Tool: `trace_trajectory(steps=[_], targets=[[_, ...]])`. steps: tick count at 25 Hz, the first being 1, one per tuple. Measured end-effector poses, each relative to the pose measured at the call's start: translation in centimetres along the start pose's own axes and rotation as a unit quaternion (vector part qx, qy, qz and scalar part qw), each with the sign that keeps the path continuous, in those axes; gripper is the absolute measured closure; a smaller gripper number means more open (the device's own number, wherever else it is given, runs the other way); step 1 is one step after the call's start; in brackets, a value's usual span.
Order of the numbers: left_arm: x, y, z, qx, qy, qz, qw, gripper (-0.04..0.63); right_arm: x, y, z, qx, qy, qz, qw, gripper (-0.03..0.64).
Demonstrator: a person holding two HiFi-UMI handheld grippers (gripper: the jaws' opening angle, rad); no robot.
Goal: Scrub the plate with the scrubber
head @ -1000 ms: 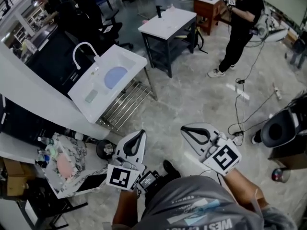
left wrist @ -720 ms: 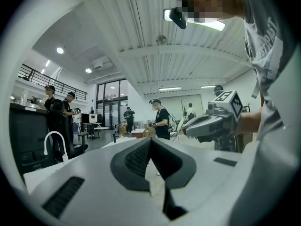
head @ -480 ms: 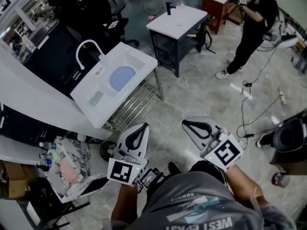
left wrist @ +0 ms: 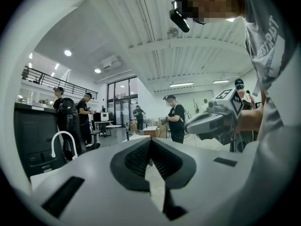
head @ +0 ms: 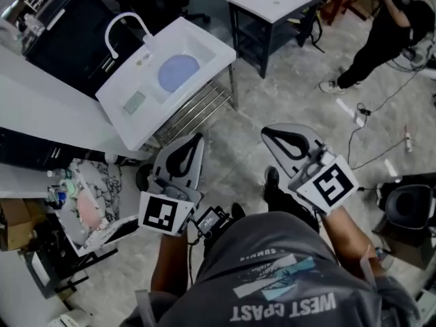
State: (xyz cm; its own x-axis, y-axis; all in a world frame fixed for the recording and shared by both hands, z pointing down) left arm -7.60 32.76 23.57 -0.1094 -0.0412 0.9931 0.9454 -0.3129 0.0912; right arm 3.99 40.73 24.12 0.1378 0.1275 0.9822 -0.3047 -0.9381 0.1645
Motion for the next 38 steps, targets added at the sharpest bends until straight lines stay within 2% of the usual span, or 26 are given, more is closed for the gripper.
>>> trace_trajectory(steps=[7,18,27,32,38], targets=[[-1.3,7.6,-3.1,-0.065,-0.005,-0.001,0.9979,0.594,-0.4,3.5,8.7,-0.059,-0.001,0.002,0.998,0.586],[-2.5,15.6,-3.7,-0.119,0.006,0.003,0.9928,0.594,0.0,5.6,17.4,-0.117,-0.010,0.018,0.993,0.586],[-1.4,16.8,-5.2,-0.160,-0.004,-0.028,0.9868,0.594,0.3,8.6,20.1,-0.156,-0.004,0.025,0.987,0.586],[-0.5,16.8,-8.3,-0.172,-0.008,-0.029,0.9846,0.594,0.6,12.1,20.4,-0.167,-0.008,0.023,0.986,0.586],[0.0,18.2,-13.8,-0.161,-0.009,-0.018,0.9868,0.594,0.0,16.9,21.5,-0.155,-0.009,0.011,0.988,0.586]])
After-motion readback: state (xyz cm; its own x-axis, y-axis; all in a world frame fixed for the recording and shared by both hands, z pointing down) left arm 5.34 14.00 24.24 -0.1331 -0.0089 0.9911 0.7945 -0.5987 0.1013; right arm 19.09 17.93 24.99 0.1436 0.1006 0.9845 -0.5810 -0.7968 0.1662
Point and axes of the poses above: the fingertips, and each gripper's own axes: y forward along the fingers, z to its right, x out of its underside, the point moved 2 cm from there along -y, backward along the fingers, and after that the axes turned 2 degrees about -x, right-handed, at the moved point
